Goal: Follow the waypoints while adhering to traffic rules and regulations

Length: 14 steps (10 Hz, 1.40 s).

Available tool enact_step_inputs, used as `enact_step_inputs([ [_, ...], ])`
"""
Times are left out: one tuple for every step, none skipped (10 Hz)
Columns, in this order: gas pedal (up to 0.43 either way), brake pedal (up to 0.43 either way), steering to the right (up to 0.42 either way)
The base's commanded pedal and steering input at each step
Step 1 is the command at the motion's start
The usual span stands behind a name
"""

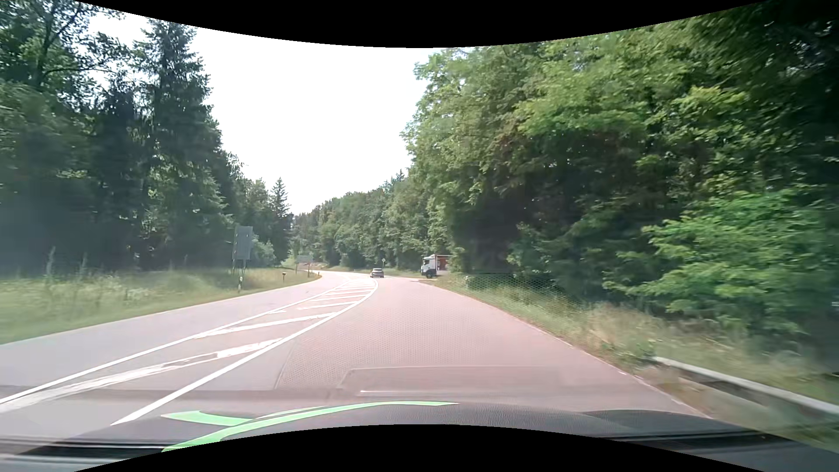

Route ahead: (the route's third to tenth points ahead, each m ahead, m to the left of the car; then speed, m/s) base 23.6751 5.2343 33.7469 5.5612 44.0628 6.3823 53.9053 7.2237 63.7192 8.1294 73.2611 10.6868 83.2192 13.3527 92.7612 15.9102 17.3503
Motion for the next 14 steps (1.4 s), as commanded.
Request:
enact_step_inputs([
  [0.118,0.0,-0.016],
  [0.118,0.0,-0.016],
  [0.118,0.0,-0.016],
  [0.118,0.0,-0.016],
  [0.118,0.0,-0.016],
  [0.118,0.0,-0.016],
  [0.118,0.0,-0.016],
  [0.118,0.0,-0.016],
  [0.11,0.0,-0.016],
  [0.11,0.0,-0.016],
  [0.11,0.0,-0.016],
  [0.11,0.0,-0.016],
  [0.11,0.0,-0.016],
  [0.11,0.0,-0.016],
])
